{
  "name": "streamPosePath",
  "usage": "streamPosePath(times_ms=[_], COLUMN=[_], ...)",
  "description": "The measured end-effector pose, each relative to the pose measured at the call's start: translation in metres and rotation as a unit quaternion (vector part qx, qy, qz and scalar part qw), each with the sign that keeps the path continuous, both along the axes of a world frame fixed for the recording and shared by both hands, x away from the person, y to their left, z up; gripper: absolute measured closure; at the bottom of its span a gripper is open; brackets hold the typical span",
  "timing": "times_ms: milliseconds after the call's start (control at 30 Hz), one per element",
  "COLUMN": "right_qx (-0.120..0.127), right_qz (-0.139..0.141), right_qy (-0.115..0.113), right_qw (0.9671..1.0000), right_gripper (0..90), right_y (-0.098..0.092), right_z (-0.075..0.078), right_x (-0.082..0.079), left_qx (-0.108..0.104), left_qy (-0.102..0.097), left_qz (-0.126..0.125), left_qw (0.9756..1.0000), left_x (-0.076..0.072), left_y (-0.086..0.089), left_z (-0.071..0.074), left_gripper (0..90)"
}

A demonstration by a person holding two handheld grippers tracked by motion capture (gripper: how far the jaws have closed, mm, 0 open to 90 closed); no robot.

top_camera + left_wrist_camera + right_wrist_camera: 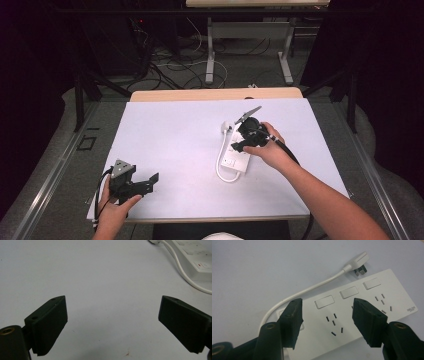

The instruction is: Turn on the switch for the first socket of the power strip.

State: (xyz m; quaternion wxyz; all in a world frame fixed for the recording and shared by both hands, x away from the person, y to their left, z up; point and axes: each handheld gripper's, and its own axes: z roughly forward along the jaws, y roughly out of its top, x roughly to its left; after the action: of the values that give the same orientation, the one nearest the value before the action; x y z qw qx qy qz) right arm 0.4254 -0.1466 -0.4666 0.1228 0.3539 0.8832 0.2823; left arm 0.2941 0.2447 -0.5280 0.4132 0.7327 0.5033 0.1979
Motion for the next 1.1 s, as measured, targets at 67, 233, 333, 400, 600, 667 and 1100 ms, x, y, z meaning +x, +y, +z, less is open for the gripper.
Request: streamPosePath(times_ms=[67,233,333,400,600,667,1100], right_qx=[0.012,0.007,0.011,0.015,0.008,0.008,-0.006], right_qz=[0.0,-0.007,-0.009,-0.008,-0.003,-0.007,-0.004], right_qy=[-0.005,0.0,0.002,-0.009,0.006,0.007,0.019], right_qw=[0.9999,0.9999,0.9999,0.9998,0.9999,0.9999,0.9998], right_gripper=[44.5,49.6,53.1,56.4,61.4,62.4,77.8], right_y=[0.0,0.001,0.003,0.004,0.008,0.009,0.016], right_z=[-0.003,-0.003,-0.004,-0.005,-0.008,-0.01,-0.022], right_x=[0.003,0.006,0.009,0.011,0.016,0.017,0.025], left_qx=[0.0,0.0,0.0,0.0,0.001,0.001,0.001], left_qy=[0.0,0.001,0.0,0.0,-0.001,-0.001,0.0], left_qz=[0.0,0.0,0.001,0.001,0.001,0.001,0.002], left_qw=[1.0,1.0,1.0,1.0,1.0,1.0,1.0], left_x=[0.0,0.0,0.0,0.0,0.001,0.0,0.0], left_y=[0.0,0.0,0.001,0.001,0.001,0.001,0.002], left_z=[0.0,0.0,0.0,0.0,-0.001,-0.001,-0.001], left_gripper=[8.6,8.8,8.9,8.9,9.2,9.4,10.1])
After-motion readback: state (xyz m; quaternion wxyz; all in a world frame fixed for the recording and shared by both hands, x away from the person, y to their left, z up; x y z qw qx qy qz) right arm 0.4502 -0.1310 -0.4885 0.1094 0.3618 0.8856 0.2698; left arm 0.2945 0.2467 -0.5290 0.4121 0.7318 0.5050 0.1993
